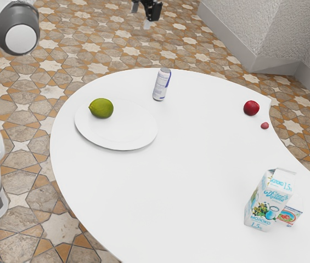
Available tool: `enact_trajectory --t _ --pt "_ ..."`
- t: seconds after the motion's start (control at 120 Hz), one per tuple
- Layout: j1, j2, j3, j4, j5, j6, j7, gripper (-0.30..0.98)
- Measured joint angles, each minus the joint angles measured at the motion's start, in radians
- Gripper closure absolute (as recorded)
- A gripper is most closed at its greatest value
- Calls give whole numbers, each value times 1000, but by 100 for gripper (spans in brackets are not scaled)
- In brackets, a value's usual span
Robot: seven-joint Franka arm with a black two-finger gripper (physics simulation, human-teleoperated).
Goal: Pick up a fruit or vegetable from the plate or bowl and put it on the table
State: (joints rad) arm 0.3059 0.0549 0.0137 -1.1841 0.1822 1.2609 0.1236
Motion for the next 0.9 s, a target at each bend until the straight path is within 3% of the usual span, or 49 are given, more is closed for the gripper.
enact_trajectory --t 0.125,0.208,0.275,0.392,0.517,0.617,0.783,0.9 --pt "-198 17 -1 -15 -11 -16 9 0" --pt "-253 36 -3 -59 -50 -25 13 0" --pt "-216 46 -3 -87 -105 -31 14 0" --pt "-180 35 -9 -169 -128 -23 6 0" --pt "-199 -175 -9 -602 -104 157 -10 0" --pt "-160 -329 -9 -814 -50 297 -22 0" --pt "0 -405 -5 -933 -59 438 0 0" --pt "55 -413 0 -1001 -82 528 40 0"
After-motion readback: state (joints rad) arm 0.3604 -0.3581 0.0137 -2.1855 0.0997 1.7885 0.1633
